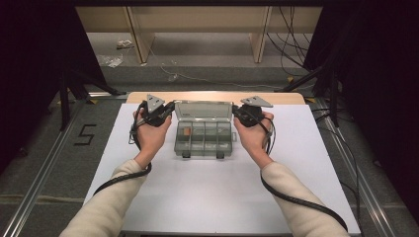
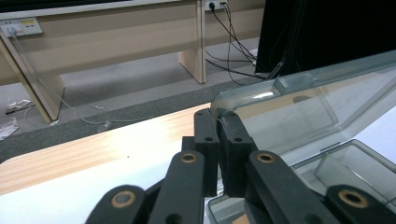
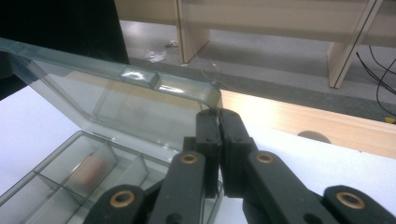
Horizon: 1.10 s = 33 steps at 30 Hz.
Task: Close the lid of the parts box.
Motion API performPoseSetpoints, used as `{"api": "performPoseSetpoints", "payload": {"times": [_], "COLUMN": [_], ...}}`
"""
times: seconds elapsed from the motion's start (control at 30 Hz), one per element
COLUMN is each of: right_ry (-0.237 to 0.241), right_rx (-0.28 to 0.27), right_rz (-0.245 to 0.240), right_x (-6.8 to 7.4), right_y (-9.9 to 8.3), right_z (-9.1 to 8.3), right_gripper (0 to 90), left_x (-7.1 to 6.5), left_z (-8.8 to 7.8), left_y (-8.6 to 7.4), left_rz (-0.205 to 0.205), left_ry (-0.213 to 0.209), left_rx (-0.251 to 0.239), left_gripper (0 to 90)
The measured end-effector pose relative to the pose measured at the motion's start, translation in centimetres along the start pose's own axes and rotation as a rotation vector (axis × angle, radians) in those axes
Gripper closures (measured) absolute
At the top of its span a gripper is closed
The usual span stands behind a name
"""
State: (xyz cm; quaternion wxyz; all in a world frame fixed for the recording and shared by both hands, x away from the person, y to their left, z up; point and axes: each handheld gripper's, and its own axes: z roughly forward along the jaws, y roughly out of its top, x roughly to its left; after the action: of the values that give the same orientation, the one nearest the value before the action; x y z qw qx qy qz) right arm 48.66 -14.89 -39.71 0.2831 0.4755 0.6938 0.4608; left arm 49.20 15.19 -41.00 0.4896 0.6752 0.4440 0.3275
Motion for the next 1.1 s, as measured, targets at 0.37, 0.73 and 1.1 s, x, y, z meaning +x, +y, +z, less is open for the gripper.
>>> {"api": "performPoseSetpoints", "payload": {"times": [0.37, 0.73, 1.1], "right_ry": [0.006, 0.009, 0.028], "right_rx": [-0.005, -0.006, -0.009], "right_rz": [-0.01, -0.025, -0.03], "right_x": [0.2, 0.4, 0.6], "right_y": [-0.5, -1.1, -1.7], "right_z": [-0.5, -1.0, -1.7], "right_gripper": [88.0, 87.7, 85.7], "left_x": [-0.1, -0.2, -0.5], "left_z": [-0.5, -1.1, -2.0], "left_y": [-0.4, -0.9, -1.6], "left_rz": [0.004, 0.023, 0.05], "left_ry": [-0.009, -0.017, -0.03], "left_rx": [-0.006, -0.006, -0.003], "left_gripper": [86.2, 85.9, 85.0]}}
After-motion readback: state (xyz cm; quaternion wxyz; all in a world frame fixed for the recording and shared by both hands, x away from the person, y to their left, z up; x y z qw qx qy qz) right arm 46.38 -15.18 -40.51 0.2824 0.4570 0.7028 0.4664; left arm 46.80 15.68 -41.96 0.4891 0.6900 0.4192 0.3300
